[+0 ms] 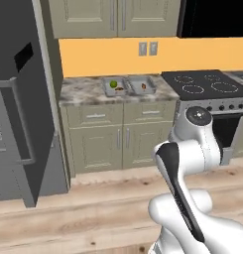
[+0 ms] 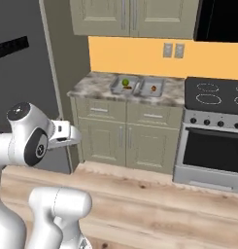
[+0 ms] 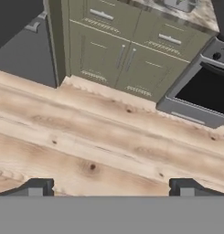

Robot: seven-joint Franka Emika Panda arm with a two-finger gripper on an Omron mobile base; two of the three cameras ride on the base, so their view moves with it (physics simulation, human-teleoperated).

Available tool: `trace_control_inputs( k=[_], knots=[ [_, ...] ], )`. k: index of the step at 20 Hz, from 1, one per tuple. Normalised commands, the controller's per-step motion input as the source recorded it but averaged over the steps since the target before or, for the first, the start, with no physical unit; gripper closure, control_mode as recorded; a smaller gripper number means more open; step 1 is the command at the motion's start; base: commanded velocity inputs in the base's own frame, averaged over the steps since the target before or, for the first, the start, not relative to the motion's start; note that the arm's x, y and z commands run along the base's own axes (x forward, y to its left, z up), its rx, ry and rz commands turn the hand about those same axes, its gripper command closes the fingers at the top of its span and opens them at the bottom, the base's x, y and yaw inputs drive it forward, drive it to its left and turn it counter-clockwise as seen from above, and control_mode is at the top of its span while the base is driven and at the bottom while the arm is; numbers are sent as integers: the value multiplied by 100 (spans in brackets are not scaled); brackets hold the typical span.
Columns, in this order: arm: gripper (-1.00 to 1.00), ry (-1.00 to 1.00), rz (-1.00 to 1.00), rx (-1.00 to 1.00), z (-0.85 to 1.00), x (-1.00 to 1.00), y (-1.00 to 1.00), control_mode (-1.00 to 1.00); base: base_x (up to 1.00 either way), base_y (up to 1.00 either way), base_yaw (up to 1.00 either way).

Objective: Place one lime and one chicken drumstick in each tupperware on the nearby counter, to pack two identical lunches.

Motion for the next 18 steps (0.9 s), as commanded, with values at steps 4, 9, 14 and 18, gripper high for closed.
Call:
trace_control_inputs(
  k=[4,9,14,18],
  knots=[
    [-100,0,0,0,0,0,0,100,-14,100,31],
    [-100,0,0,0,0,0,0,100,-15,100,36],
    [-100,0,0,0,0,0,0,100,-4,100,37],
    [-100,0,0,0,0,0,0,100,0,100,37]
  ],
)
